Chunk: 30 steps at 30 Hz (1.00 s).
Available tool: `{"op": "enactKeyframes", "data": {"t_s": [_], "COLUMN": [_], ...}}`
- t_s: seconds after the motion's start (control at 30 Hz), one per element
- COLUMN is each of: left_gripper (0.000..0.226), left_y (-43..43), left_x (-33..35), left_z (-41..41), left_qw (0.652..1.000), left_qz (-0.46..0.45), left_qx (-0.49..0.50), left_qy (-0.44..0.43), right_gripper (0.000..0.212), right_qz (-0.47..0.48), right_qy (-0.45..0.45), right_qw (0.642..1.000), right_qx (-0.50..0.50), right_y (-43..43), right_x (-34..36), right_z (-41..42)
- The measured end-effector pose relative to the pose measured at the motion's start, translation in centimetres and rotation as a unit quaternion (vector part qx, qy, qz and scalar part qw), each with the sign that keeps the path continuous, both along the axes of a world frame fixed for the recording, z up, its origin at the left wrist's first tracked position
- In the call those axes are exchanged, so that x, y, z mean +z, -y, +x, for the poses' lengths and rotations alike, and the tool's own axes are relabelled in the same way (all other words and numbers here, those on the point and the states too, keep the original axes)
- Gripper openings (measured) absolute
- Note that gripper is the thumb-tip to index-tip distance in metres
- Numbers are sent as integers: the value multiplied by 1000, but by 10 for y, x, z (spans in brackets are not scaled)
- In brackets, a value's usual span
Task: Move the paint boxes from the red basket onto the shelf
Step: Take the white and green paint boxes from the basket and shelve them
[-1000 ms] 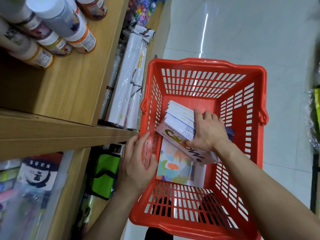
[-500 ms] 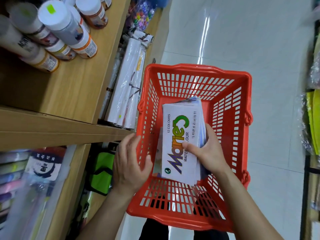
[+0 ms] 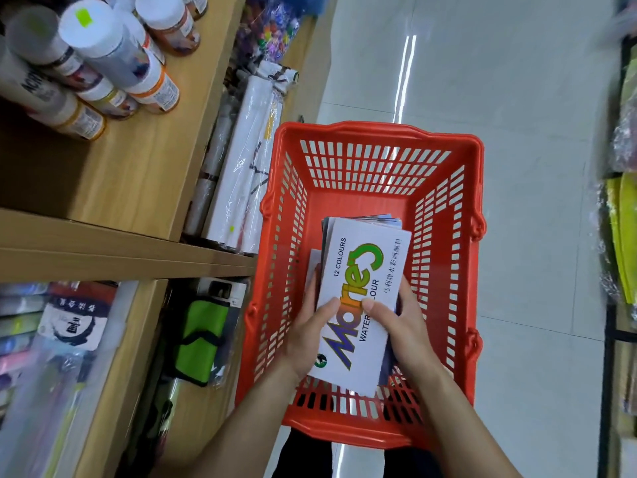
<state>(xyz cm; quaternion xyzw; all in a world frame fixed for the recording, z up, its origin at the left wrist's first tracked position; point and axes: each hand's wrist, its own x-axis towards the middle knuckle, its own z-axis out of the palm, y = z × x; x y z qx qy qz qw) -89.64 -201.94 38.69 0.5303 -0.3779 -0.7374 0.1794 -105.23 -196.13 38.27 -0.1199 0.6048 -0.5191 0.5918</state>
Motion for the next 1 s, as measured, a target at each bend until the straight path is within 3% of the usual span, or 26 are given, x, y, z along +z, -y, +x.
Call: {"op": "enactKeyframes", "data": {"t_s": [0.23, 0.4, 0.73, 1.0], "left_gripper": [63, 71, 71, 67], "left_y": [-5, -1, -5, -27], "left_x": [2, 31, 141, 264], "left_z": [-11, -12, -32, -20], "left_qw": [998, 997, 993, 965], "left_qz": [18, 4, -32, -102], "left_qx": [49, 49, 103, 229], "left_qy": [-36, -51, -54, -80], "right_gripper": [59, 61, 60, 57], "right_qz": [-25, -9, -29, -117], "right_qy": [45, 82, 98, 91], "right_qw": [999, 996, 995, 981], "right_qx": [-15, -27, 7, 129], "right_y": [0, 2, 14, 29], "right_x": [6, 33, 133, 252], "right_z": [7, 0, -24, -11]}}
